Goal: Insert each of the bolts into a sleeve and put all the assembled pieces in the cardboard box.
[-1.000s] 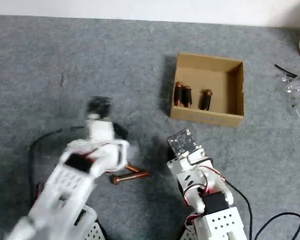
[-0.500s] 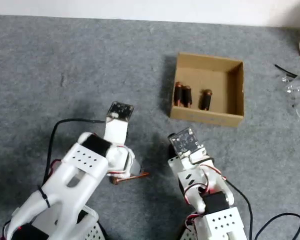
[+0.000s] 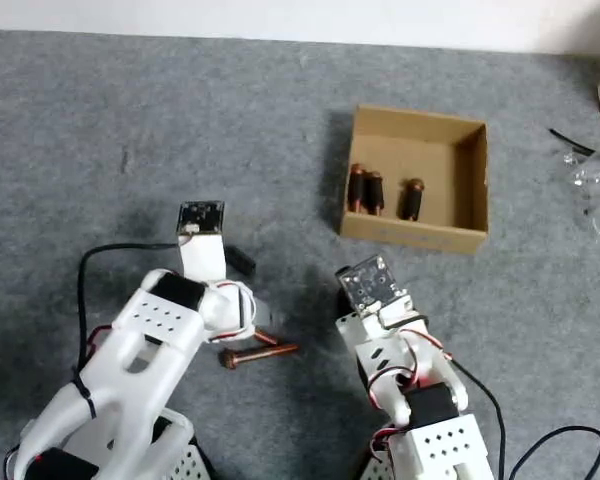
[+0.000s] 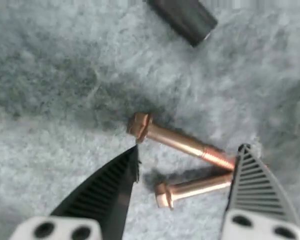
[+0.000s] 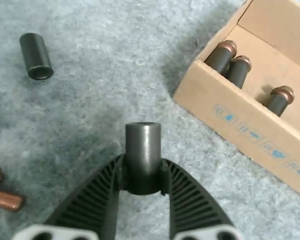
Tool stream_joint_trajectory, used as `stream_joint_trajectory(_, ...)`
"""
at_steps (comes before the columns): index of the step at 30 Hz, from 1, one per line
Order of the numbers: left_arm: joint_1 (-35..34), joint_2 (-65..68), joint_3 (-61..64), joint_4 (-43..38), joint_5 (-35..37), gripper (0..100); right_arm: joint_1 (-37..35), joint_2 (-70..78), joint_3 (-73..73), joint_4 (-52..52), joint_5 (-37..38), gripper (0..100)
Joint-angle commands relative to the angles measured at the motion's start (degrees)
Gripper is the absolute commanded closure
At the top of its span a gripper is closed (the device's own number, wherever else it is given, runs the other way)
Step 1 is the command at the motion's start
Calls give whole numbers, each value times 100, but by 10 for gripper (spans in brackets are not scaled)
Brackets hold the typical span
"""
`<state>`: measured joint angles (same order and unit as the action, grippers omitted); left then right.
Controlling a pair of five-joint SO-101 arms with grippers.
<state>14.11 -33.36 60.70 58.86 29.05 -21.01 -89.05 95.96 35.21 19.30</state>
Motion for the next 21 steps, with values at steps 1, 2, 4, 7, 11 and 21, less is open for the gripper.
stream_joint_trajectory(1, -48, 4, 110, -123, 114, 715, 57, -66, 251, -224, 44, 994)
stream_joint_trajectory(2, -22, 4, 127, -132, 149, 715, 57, -66, 251, -224, 44, 994)
stream_joint_trajectory(4, 110, 4, 171, -79, 281, 715, 57, -66, 251, -224, 44, 994)
stream_joint_trajectory(7, 365, 4, 233, -88, 316, 715, 57, -66, 251, -224, 44, 994)
stream_joint_trajectory(11, 558, 4, 224, -308, 545, 715, 145, -75, 251, -224, 44, 994)
stream_joint_trajectory(21, 541, 13, 268, -431, 598, 716, 145, -66, 259, -259, 44, 994)
